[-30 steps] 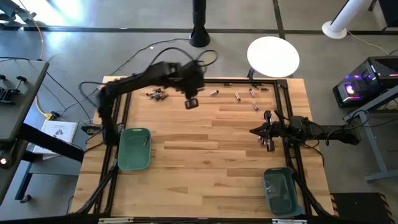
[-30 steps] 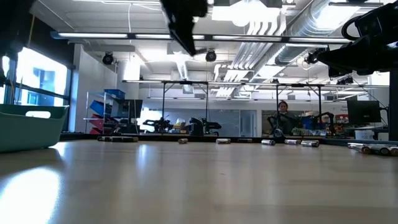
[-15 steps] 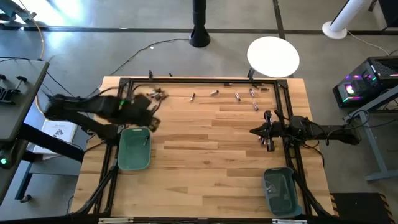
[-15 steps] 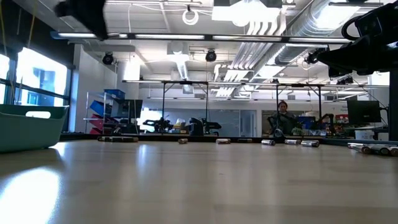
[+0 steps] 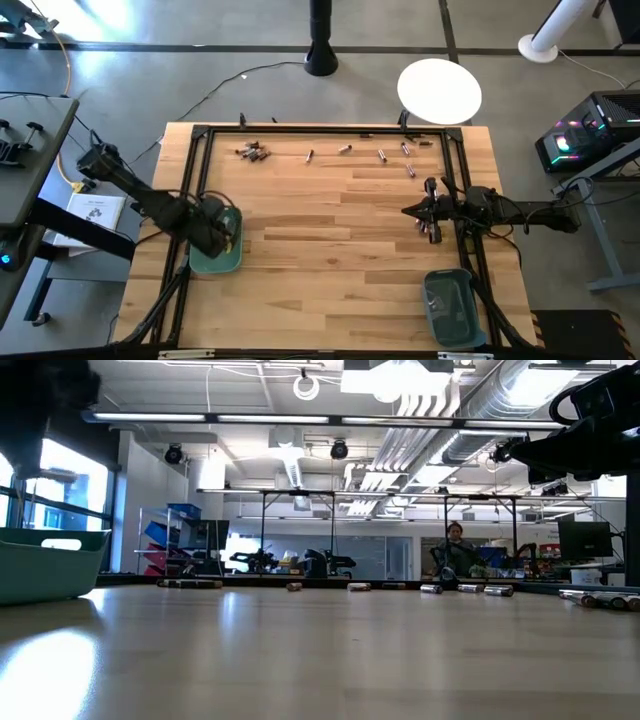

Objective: Sort batteries
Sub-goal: Put the silver battery into the green bin

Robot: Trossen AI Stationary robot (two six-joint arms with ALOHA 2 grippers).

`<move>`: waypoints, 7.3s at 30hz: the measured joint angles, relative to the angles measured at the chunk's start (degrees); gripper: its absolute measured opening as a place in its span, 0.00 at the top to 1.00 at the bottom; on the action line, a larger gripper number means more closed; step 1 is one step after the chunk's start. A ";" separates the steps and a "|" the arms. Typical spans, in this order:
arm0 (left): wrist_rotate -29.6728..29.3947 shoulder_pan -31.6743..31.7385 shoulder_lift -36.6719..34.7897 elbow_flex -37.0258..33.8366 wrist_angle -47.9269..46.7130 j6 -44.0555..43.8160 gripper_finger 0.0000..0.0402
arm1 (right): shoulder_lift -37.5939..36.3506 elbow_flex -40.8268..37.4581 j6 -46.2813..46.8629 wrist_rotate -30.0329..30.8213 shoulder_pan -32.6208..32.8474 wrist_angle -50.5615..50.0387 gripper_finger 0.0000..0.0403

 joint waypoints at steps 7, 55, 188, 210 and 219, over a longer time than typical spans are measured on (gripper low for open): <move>5.47 -1.80 -1.09 -8.42 7.34 -3.42 0.93 | 0.00 0.00 0.00 0.00 0.01 0.00 1.00; 19.02 3.33 17.53 -11.60 19.60 7.60 0.70 | 0.00 0.00 0.00 0.00 -0.01 0.00 1.00; 7.62 4.54 5.58 -0.04 4.39 2.21 0.92 | -0.02 0.00 0.00 0.00 0.00 0.00 1.00; 18.71 13.60 1.85 -20.16 21.07 3.49 0.89 | 0.00 0.00 0.00 0.00 0.01 0.00 1.00; 18.76 16.34 1.86 -20.15 21.07 7.58 0.82 | -0.01 0.01 0.00 0.00 0.00 0.00 1.00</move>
